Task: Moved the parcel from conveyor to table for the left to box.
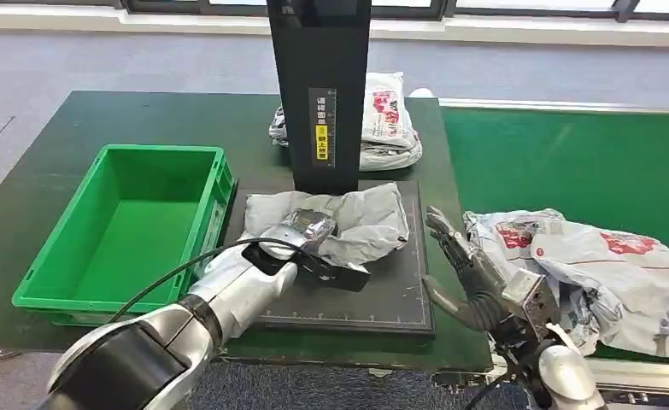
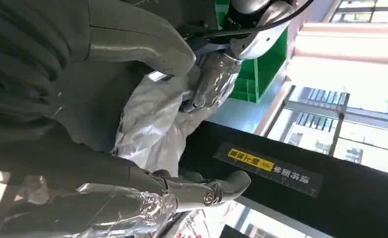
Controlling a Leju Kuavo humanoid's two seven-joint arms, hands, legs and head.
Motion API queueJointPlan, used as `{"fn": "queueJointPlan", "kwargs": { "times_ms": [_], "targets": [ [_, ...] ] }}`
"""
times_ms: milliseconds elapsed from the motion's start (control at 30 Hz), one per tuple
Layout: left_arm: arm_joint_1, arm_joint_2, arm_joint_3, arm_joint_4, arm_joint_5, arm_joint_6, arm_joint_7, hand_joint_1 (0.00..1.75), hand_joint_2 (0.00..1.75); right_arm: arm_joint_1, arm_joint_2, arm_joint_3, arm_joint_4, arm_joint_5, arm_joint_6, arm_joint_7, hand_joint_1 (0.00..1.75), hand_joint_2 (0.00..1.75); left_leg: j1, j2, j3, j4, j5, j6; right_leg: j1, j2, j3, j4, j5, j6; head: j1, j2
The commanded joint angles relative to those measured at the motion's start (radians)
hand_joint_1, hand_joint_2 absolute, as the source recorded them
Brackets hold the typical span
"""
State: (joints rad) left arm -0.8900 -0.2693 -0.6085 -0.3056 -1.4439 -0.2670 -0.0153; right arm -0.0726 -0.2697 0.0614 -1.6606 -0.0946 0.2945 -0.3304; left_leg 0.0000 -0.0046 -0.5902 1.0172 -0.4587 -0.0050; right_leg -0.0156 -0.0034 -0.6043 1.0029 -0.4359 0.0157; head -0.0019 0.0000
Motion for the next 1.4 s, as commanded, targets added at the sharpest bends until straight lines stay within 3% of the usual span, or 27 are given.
{"fn": "queueJointPlan", "kwargs": {
  "times_ms": [33, 200, 367, 467, 600, 733, 800, 900, 1067, 1267, 1300, 1400],
  "targets": [
    [0.028, 0.049, -0.066, 0.07, -0.017, 0.004, 0.025, 1.75, 1.75, -0.057, 0.035, 0.033, 0.061, -0.009, 0.004, 0.004, 0.0, 1.75, 0.0, 0.005, 0.005, -0.003, 0.0, -0.001, 0.0, 0.005, 0.003, -0.003, 0.001, -0.001, 0.0, 0.0],
    [0.03, 0.075, -0.06, 0.063, -0.025, 0.075, 0.082, 1.75, 1.75, -0.055, 0.045, 0.031, 0.043, -0.01, -0.001, 0.01, 0.0, 1.75, 0.0, 0.005, 0.005, -0.002, 0.0, -0.001, 0.0, 0.005, 0.004, -0.002, 0.001, -0.001, 0.0, 0.0],
    [0.006, 0.091, 0.041, -0.023, 0.023, 0.402, 0.138, 1.75, 1.75, 0.013, 0.032, -0.012, 0.0, 0.013, -0.035, 0.042, 0.0, 1.75, 0.001, 0.005, 0.006, -0.003, 0.0, -0.001, 0.001, 0.005, 0.004, -0.003, 0.002, -0.002, 0.0, 0.0],
    [0.035, 0.116, 0.127, -0.229, 0.079, 0.66, 0.115, 1.75, 1.75, 0.069, 0.021, -0.059, 0.001, 0.043, -0.064, 0.06, 0.0, 1.75, 0.002, 0.0, 0.001, 0.0, 0.001, -0.001, 0.002, 0.0, 0.001, -0.001, 0.001, -0.001, 0.0, 0.0],
    [0.166, 0.203, 0.191, -0.718, 0.126, 0.651, 0.118, 1.75, 1.75, 0.168, 0.025, -0.13, -0.056, 0.042, -0.065, 0.057, 0.0, 1.75, 0.001, -0.004, 0.001, -0.001, 0.002, -0.001, 0.001, -0.005, 0.001, 0.0, 0.0, -0.001, 0.0, 0.0],
    [0.243, 0.241, 0.292, -0.956, 0.133, 0.858, 0.119, 1.75, 1.75, 0.236, 0.061, -0.16, -0.11, 0.073, -0.086, 0.061, 0.0, 1.75, 0.001, 0.001, 0.004, -0.002, -0.001, -0.001, 0.001, 0.0, 0.003, -0.002, -0.001, -0.002, 0.0, 0.0],
    [0.26, 0.26, 0.314, -1.006, 0.148, 0.841, 0.102, 1.75, 1.75, 0.247, 0.065, -0.159, -0.119, 0.079, -0.088, 0.06, 0.0, 1.75, 0.001, 0.003, 0.004, -0.002, -0.002, -0.002, 0.001, 0.002, 0.002, -0.001, -0.001, -0.002, 0.0, 0.0],
    [0.29, 0.271, 0.387, -1.071, 0.112, 0.952, 0.116, 1.75, 1.75, 0.228, 0.078, -0.163, -0.103, 0.092, -0.095, 0.066, 0.0, 1.75, 0.001, 0.004, 0.003, -0.002, -0.002, -0.001, 0.001, 0.004, 0.001, -0.001, -0.001, -0.003, 0.0, 0.0],
    [0.351, 0.297, 0.619, -1.179, -0.006, 0.942, 0.152, 1.75, 1.75, 0.218, 0.061, -0.179, -0.082, 0.1, -0.096, 0.071, 0.0, 1.75, 0.001, 0.009, 0.004, -0.003, -0.002, -0.001, 0.001, 0.008, 0.0, -0.002, 0.0, -0.003, 0.0, 0.0],
    [0.345, 0.296, 0.675, -1.142, -0.084, 0.894, 0.181, 1.75, 1.75, 0.231, 0.065, -0.194, -0.096, 0.099, -0.087, 0.072, 0.0, 1.75, 0.001, 0.005, 0.004, -0.003, -0.001, -0.001, 0.001, 0.004, 0.001, -0.002, -0.001, -0.003, 0.0, 0.0],
    [0.341, 0.308, 0.693, -1.118, -0.117, 0.858, 0.205, 1.75, 1.75, 0.23, 0.062, -0.197, -0.096, 0.098, -0.086, 0.073, 0.0, 1.75, 0.001, 0.004, 0.004, -0.002, -0.001, -0.001, 0.001, 0.003, 0.001, -0.001, -0.002, -0.002, 0.0, 0.0],
    [0.31, 0.43, 0.646, -0.95, -0.127, 0.789, 0.336, 1.75, 1.75, 0.227, 0.029, -0.207, -0.08, 0.088, -0.072, 0.077, 0.0, 1.75, 0.0, 0.005, 0.006, -0.004, -0.001, -0.001, 0.0, 0.004, 0.003, -0.002, -0.002, -0.003, 0.0, 0.0]
  ]
}}
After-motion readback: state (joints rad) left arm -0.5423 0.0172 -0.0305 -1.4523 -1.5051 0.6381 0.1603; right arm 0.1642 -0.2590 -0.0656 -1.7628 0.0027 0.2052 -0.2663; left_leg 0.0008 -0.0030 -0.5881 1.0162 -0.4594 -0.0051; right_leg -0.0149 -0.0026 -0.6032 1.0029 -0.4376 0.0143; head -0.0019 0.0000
